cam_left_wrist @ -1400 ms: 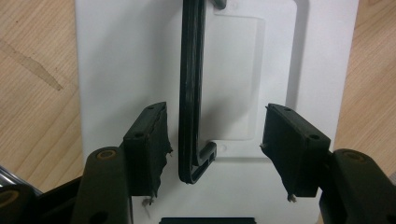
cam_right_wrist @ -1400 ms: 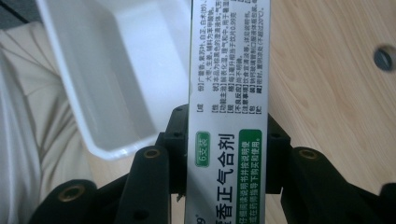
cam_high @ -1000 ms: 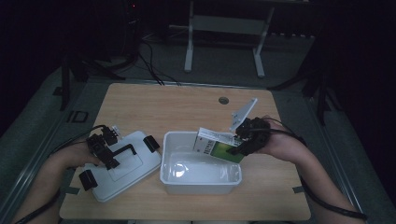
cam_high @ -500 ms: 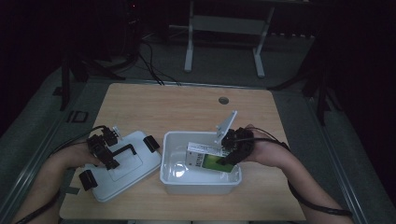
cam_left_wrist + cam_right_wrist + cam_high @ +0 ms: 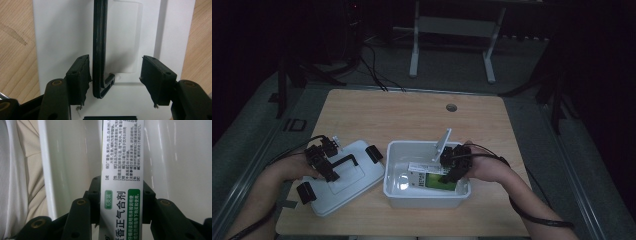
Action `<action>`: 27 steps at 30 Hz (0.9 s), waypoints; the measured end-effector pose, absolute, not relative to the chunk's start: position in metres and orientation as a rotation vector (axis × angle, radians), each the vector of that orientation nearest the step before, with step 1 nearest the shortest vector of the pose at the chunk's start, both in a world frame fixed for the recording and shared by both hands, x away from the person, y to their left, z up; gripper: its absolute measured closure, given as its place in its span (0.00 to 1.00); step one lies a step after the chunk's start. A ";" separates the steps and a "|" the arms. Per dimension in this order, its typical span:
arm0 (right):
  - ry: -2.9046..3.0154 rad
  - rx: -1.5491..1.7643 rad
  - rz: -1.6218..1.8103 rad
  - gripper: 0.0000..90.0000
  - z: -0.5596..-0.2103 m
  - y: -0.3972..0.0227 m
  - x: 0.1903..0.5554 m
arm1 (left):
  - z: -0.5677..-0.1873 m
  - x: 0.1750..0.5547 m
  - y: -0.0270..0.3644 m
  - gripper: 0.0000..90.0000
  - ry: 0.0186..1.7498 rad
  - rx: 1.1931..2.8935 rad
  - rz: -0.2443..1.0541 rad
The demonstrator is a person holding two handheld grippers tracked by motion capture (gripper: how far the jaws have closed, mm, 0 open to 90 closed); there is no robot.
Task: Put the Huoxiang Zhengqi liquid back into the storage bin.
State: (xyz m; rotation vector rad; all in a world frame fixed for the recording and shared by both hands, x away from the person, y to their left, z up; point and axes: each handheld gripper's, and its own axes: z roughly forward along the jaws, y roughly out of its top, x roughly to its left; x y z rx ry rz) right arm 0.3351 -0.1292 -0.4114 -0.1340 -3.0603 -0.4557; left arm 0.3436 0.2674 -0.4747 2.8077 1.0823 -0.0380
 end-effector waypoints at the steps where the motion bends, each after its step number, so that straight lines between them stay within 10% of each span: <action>1: -3.058 -0.130 -0.452 0.71 -0.413 -0.129 0.335 | -0.475 0.344 0.267 0.45 1.082 2.808 -0.038; 27: -3.030 -0.092 -0.310 0.70 -0.451 -0.125 0.335 | -0.476 0.344 0.267 0.45 1.083 2.811 -0.040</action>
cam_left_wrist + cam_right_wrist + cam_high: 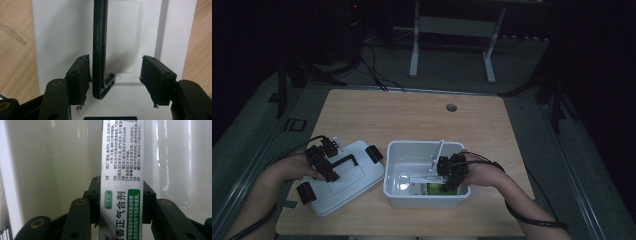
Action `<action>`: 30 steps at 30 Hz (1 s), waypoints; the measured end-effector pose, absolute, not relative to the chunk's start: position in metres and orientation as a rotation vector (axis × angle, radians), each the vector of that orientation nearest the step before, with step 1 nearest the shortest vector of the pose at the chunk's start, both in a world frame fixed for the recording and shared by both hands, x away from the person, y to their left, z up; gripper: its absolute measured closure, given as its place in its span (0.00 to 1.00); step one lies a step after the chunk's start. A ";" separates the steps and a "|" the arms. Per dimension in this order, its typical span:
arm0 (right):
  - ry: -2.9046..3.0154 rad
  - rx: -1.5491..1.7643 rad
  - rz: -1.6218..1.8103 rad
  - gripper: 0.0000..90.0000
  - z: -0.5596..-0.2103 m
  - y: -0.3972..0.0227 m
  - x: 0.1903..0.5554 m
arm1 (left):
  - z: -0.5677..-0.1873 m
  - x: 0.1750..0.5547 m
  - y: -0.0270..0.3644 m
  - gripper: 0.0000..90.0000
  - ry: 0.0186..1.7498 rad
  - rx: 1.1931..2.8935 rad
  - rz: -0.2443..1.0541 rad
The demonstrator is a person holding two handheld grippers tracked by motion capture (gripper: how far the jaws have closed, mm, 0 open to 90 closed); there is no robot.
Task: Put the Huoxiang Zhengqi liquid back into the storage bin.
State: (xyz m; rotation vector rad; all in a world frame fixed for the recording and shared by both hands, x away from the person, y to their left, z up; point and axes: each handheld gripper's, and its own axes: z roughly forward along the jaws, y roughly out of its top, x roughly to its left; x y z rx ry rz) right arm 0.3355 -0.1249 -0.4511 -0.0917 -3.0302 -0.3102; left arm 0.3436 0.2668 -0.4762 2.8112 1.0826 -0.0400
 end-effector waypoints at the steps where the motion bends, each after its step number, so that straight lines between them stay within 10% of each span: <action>1: -3.030 -0.090 -0.305 0.70 -0.451 -0.125 0.336 | -0.476 0.344 0.267 0.45 1.082 2.812 -0.039; 30: -3.047 -0.174 -0.540 0.61 -0.391 -0.159 0.334 | -0.472 0.343 0.264 0.45 1.065 2.776 -0.029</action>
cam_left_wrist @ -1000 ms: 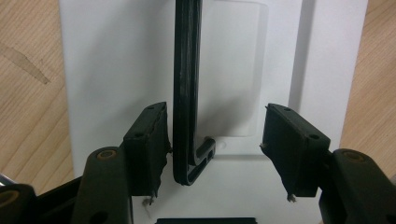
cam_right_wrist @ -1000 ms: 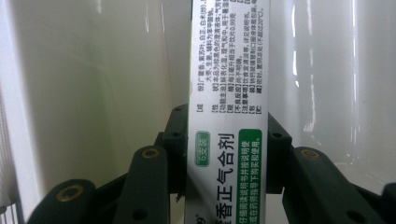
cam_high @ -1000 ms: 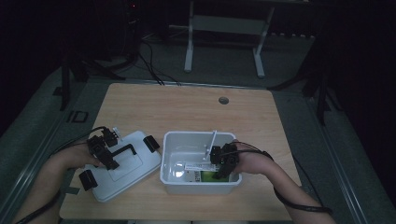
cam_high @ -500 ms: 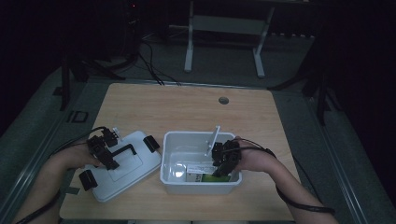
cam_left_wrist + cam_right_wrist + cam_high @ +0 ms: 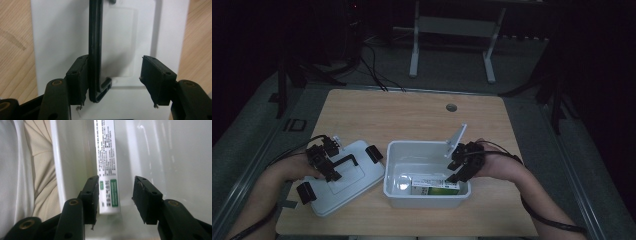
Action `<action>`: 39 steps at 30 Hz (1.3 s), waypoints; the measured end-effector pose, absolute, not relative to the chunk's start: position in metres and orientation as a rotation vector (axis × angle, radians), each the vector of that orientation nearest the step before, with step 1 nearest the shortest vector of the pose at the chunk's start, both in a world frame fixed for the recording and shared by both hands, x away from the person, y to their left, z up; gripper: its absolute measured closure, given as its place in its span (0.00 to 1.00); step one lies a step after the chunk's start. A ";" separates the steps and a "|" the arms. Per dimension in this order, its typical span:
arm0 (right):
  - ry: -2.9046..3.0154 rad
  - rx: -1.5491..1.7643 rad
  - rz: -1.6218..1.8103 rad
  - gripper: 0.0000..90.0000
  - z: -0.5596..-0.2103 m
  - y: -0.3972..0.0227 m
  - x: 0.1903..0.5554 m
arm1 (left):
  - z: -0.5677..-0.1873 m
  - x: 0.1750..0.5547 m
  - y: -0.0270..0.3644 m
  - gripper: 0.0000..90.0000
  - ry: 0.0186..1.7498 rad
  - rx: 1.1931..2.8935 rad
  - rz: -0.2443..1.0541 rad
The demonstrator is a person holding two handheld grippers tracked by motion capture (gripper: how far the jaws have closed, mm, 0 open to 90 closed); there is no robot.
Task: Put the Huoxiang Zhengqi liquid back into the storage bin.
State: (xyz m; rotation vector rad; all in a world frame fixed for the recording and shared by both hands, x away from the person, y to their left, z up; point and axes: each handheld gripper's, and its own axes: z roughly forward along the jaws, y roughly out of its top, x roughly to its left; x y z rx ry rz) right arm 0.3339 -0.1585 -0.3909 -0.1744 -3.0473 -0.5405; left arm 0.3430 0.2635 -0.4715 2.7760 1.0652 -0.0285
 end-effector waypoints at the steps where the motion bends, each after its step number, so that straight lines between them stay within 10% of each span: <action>1: -3.053 -0.183 -0.556 0.60 -0.387 -0.163 0.334 | -0.471 0.343 0.263 0.45 1.070 2.769 -0.021; 21: -3.105 -0.515 -0.620 0.21 -0.392 -0.253 0.345 | -0.470 0.346 0.258 0.45 1.066 2.783 -0.024; 39: -3.116 -0.631 -0.466 0.24 -0.434 -0.277 0.356 | -0.481 0.353 0.251 0.61 1.060 2.773 0.003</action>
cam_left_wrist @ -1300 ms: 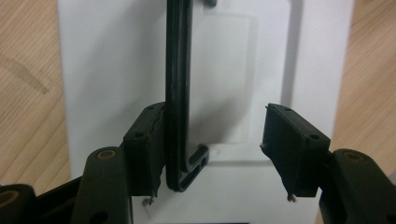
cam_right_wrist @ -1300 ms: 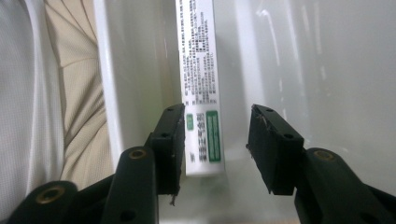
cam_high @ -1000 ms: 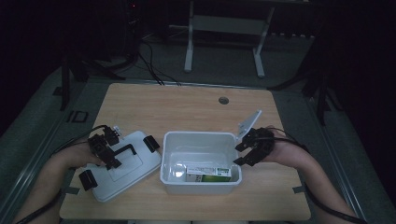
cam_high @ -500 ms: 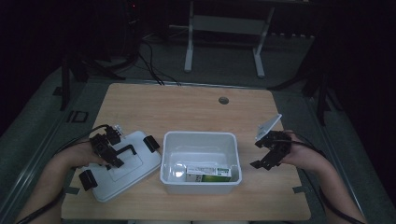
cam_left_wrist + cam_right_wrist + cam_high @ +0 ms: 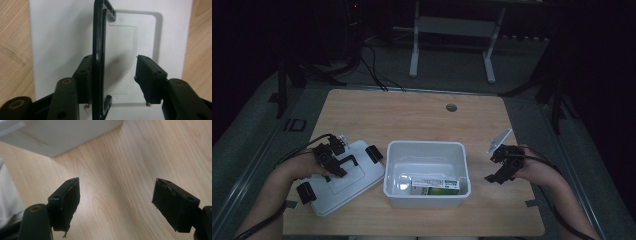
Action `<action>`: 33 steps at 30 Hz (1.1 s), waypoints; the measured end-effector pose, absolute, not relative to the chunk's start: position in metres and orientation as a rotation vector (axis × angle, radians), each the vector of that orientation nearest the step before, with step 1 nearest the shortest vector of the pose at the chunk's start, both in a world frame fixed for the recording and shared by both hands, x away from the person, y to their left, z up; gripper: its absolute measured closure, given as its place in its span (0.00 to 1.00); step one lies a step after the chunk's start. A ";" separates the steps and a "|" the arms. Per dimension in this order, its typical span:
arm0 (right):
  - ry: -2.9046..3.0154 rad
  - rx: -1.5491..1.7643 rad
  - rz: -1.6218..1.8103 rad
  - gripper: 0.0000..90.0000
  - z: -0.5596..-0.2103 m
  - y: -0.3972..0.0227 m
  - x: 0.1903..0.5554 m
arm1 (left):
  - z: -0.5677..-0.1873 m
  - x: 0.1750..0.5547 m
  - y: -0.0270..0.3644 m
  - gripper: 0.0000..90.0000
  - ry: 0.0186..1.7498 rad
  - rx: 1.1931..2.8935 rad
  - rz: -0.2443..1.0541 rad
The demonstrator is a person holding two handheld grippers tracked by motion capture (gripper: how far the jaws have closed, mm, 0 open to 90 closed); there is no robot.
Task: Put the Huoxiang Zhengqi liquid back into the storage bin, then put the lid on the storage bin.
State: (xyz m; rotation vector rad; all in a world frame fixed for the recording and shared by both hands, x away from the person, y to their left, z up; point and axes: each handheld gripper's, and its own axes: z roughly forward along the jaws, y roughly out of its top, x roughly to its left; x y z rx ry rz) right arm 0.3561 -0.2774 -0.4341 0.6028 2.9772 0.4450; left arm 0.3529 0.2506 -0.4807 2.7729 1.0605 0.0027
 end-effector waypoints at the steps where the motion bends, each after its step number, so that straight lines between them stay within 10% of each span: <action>1: 2.977 0.608 0.439 0.24 -0.436 -0.278 0.356 | -0.482 0.354 0.250 0.64 1.055 2.774 0.000; 9: 2.986 0.647 0.428 0.24 -0.448 -0.279 0.360 | -0.481 0.358 0.248 0.92 1.035 2.789 -0.019; 33: 2.965 0.670 0.425 0.21 -0.466 -0.282 0.357 | -0.442 0.345 0.258 0.93 1.011 2.773 0.037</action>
